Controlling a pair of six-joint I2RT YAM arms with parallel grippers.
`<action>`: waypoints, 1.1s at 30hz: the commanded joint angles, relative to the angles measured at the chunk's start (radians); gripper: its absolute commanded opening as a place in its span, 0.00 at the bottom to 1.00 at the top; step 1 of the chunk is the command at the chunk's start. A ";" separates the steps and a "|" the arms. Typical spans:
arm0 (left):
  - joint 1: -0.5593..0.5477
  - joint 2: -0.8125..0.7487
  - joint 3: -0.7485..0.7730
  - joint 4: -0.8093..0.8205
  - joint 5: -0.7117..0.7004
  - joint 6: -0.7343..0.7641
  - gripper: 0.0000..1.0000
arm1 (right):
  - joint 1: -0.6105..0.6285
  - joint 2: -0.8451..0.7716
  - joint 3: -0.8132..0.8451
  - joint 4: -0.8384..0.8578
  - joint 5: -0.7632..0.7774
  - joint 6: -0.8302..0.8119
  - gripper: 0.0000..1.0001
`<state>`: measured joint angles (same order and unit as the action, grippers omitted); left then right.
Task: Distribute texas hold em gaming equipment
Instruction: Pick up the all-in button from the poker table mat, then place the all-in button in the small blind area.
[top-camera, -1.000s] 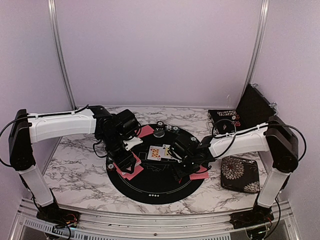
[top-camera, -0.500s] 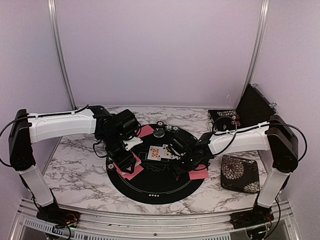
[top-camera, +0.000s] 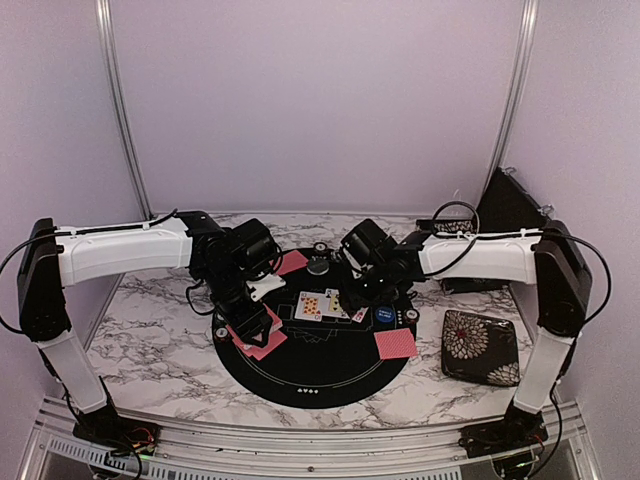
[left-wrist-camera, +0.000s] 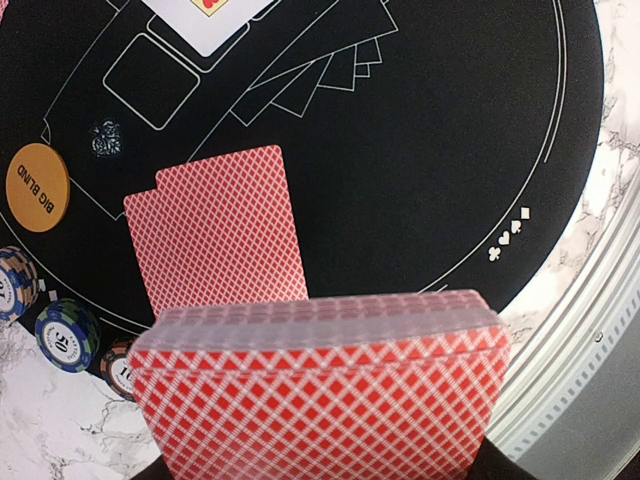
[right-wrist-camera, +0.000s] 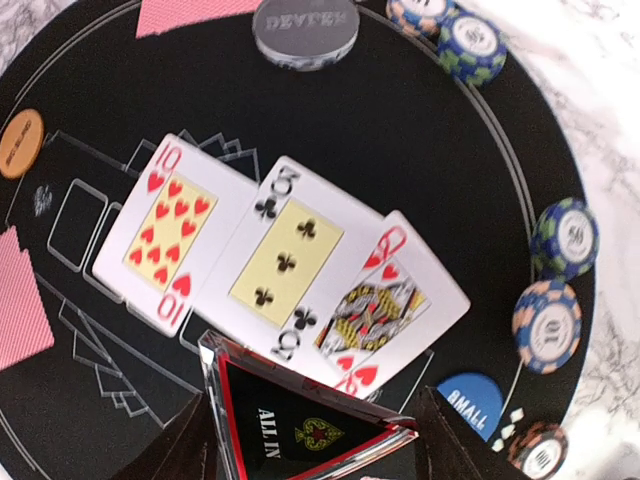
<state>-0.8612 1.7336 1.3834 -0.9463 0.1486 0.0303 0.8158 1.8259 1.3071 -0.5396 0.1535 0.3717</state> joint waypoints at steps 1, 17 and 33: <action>0.005 -0.021 -0.003 -0.002 0.006 0.001 0.55 | -0.055 0.086 0.124 -0.012 0.047 -0.088 0.36; 0.007 -0.016 -0.007 0.000 0.004 0.001 0.55 | -0.169 0.271 0.326 -0.040 0.082 -0.154 0.37; 0.009 -0.019 -0.012 0.002 0.007 -0.001 0.55 | -0.186 0.294 0.327 0.018 0.040 -0.355 0.46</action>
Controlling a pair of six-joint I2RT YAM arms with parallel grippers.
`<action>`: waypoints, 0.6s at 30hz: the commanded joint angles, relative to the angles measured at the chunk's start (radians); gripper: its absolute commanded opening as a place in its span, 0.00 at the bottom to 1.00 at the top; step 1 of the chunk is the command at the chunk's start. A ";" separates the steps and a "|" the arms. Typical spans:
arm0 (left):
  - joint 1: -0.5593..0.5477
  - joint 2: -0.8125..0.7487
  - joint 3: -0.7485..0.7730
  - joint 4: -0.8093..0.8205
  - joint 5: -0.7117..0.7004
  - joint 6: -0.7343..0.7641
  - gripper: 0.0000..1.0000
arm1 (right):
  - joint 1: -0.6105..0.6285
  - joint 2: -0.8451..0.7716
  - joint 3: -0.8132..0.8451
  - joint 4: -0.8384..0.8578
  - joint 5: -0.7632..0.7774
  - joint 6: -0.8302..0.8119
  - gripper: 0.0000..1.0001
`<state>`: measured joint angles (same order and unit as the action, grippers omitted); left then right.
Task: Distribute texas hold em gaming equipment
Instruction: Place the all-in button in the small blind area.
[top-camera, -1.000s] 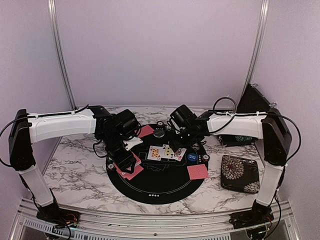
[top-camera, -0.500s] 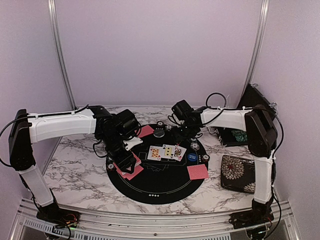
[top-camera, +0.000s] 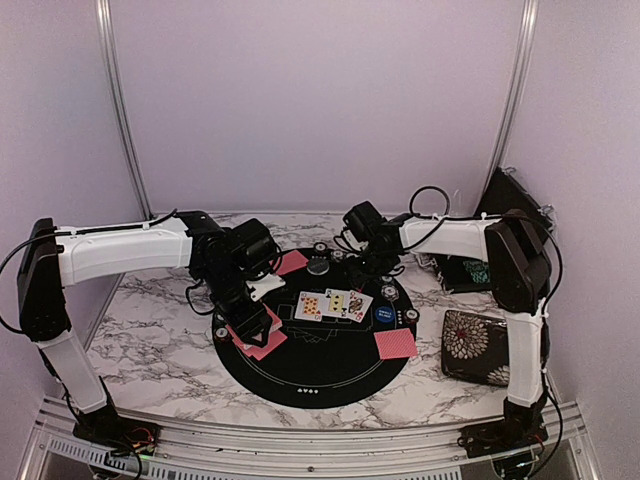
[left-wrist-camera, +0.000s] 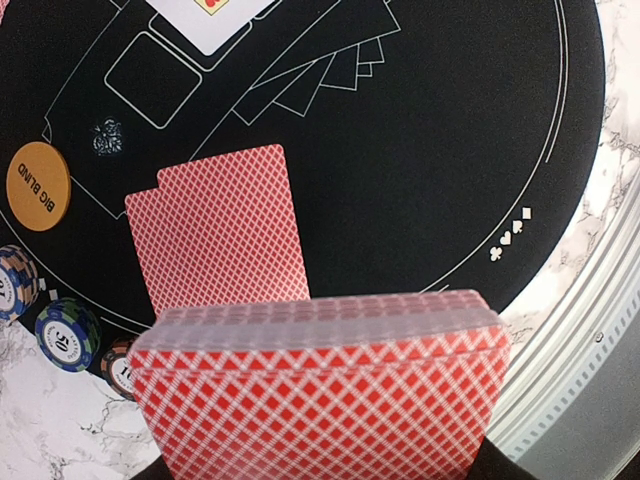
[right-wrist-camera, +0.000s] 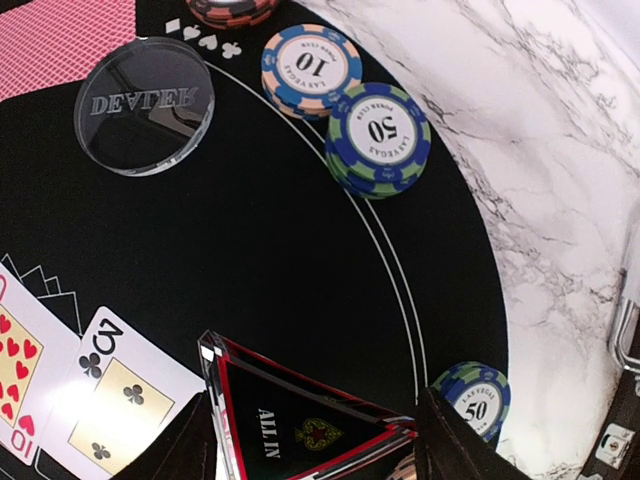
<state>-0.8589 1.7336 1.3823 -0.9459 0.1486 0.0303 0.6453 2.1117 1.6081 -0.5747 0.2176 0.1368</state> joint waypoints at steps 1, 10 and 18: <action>0.005 -0.017 -0.011 0.002 0.008 0.001 0.55 | -0.019 0.002 0.018 0.068 -0.038 -0.145 0.47; 0.009 -0.023 -0.014 0.002 0.006 -0.001 0.55 | -0.072 -0.009 0.013 0.115 -0.119 -0.327 0.48; 0.011 -0.025 -0.017 0.002 0.006 -0.001 0.55 | -0.112 0.004 0.017 0.101 -0.207 -0.423 0.50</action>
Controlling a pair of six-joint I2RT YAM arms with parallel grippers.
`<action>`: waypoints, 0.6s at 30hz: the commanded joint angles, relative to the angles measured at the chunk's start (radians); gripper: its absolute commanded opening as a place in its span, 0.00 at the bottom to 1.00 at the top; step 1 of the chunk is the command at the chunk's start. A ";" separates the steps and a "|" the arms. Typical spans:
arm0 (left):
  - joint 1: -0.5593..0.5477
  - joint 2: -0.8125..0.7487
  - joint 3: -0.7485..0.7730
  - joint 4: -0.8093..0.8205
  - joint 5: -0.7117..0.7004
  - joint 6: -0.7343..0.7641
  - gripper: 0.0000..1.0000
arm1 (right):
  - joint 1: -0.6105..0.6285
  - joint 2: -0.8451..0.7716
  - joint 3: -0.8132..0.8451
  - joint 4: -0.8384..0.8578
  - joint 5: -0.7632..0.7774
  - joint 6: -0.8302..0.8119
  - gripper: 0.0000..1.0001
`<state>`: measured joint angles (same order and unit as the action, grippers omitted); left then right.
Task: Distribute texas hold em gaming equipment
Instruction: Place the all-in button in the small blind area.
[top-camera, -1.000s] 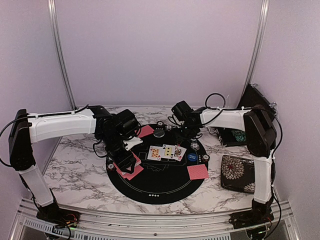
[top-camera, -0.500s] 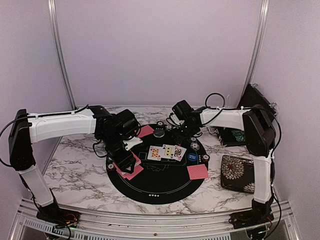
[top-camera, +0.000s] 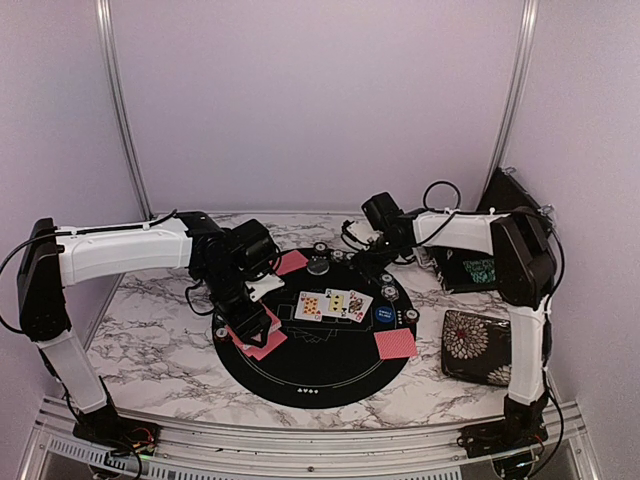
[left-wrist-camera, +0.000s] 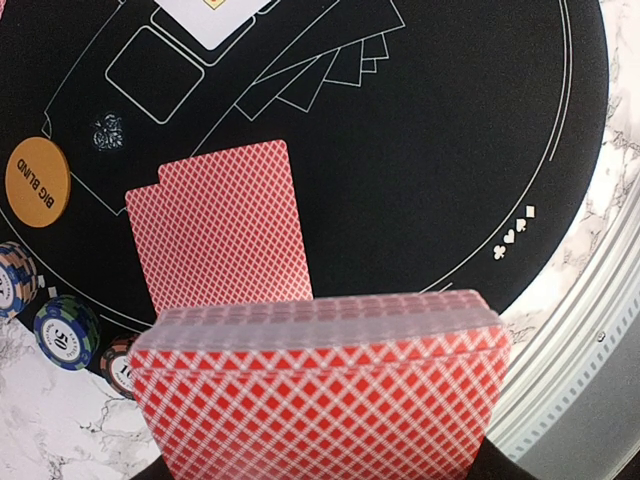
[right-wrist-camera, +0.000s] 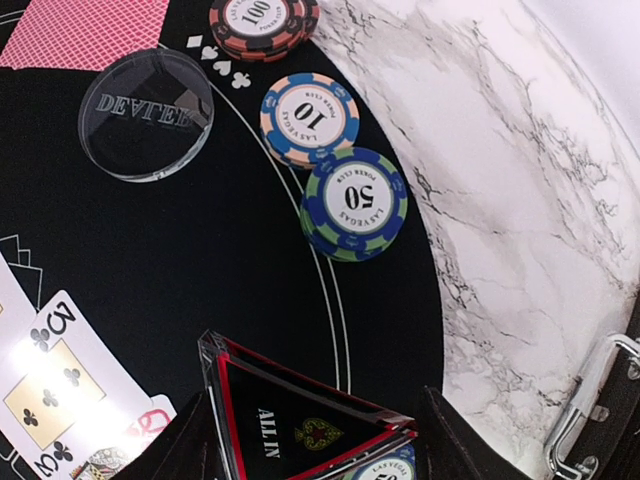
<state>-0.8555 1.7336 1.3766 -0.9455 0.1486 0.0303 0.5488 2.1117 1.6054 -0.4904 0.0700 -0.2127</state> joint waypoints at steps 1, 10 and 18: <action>0.009 -0.022 -0.011 0.003 0.006 0.000 0.55 | -0.017 0.008 0.023 0.013 -0.075 -0.080 0.50; 0.013 -0.021 -0.008 0.002 0.009 0.002 0.55 | -0.020 0.040 0.033 -0.008 -0.106 -0.127 0.51; 0.014 -0.019 -0.010 0.003 0.011 0.002 0.55 | -0.029 0.050 0.030 -0.016 -0.098 -0.140 0.53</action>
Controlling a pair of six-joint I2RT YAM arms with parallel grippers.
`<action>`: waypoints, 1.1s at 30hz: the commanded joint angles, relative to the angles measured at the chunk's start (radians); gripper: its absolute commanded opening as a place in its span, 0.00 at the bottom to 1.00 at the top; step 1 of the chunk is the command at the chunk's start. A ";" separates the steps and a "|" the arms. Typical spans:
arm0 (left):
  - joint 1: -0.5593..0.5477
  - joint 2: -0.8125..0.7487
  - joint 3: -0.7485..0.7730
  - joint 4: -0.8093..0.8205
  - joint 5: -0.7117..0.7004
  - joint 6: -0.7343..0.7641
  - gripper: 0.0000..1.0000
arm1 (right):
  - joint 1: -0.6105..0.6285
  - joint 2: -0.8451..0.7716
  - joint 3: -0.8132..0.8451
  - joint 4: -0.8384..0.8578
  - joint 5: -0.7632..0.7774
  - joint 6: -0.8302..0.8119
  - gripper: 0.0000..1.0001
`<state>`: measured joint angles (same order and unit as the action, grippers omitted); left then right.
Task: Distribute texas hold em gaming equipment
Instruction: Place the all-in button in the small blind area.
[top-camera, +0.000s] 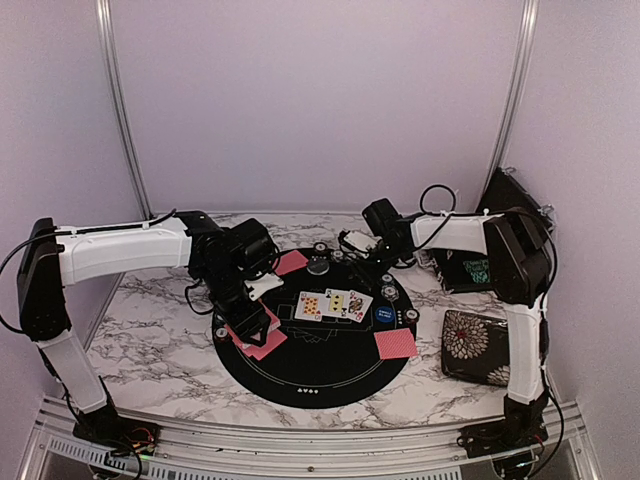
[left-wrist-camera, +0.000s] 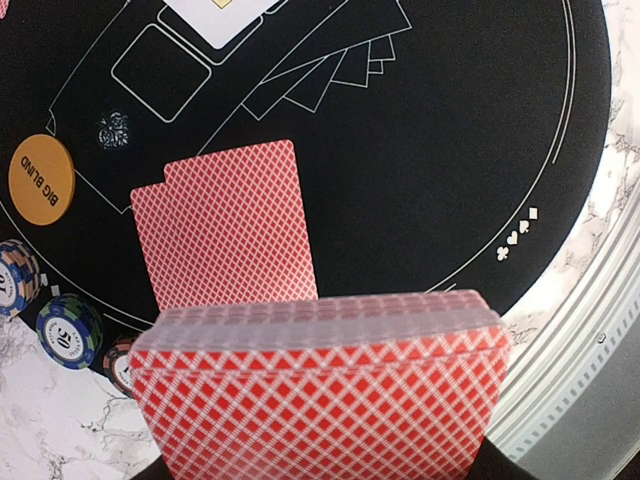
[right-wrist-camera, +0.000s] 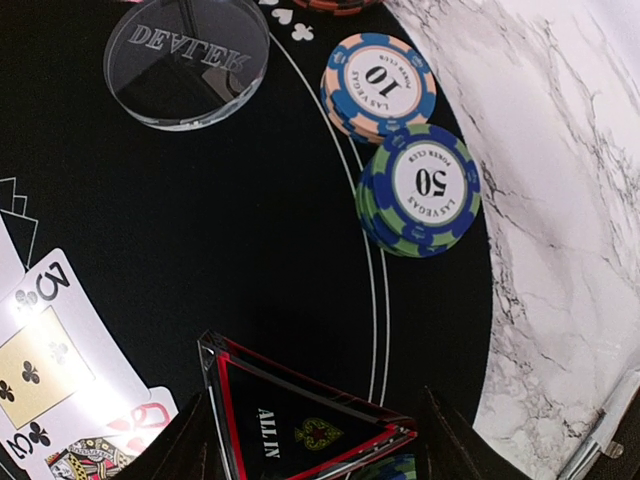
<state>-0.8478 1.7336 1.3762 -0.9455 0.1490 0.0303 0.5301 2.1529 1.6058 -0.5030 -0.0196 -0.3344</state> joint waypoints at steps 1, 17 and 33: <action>0.007 -0.021 -0.009 0.003 0.011 0.001 0.55 | -0.010 0.008 0.029 -0.005 -0.009 -0.018 0.53; 0.010 -0.025 -0.011 0.004 0.011 0.001 0.55 | -0.010 0.000 0.020 -0.041 -0.020 -0.020 0.53; 0.012 -0.024 -0.012 0.005 0.013 0.001 0.55 | -0.009 -0.001 0.019 -0.069 -0.010 -0.031 0.57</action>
<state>-0.8433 1.7336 1.3762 -0.9455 0.1490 0.0299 0.5278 2.1529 1.6058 -0.5533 -0.0254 -0.3527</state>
